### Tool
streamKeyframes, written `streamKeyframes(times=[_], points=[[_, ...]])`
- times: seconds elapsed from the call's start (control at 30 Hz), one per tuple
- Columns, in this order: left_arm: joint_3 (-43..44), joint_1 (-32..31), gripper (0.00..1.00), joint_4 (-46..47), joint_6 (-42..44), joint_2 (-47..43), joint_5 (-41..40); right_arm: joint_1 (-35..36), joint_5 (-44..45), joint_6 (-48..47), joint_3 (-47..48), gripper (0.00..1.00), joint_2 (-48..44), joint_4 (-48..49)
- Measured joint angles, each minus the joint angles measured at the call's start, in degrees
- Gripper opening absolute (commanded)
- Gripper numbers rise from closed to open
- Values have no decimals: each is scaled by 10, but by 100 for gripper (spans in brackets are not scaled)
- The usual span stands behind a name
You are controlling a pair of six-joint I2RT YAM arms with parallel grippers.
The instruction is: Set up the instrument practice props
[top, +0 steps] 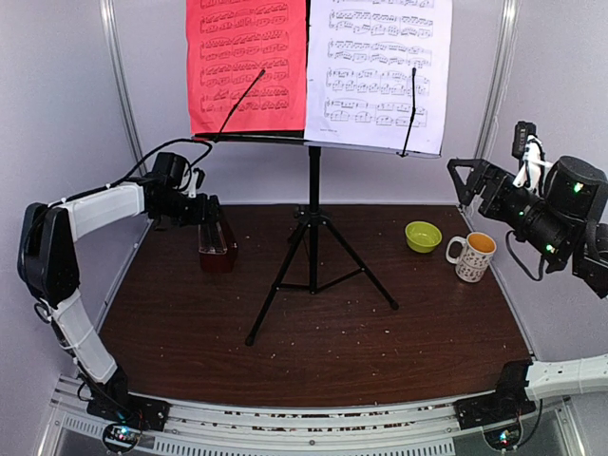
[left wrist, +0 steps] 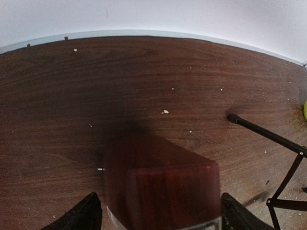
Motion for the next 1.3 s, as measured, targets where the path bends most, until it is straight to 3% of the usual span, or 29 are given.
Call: streamKeyframes(times=[0.27,0.6,0.93,1.3], points=[[2,-2,59,-10,9,32,-22,0,0,5,-7,100,1,0],[-12,-2,30,-51,21,-4,-45,0,-7,5,-11,100,1,4],[-99,-29,22,-130,19,-194,-42,0,-39,5,-45,100,15,13],[-191,-204,17,-222,-24,-412,-14,0,-91,12,-80,100,27,31]])
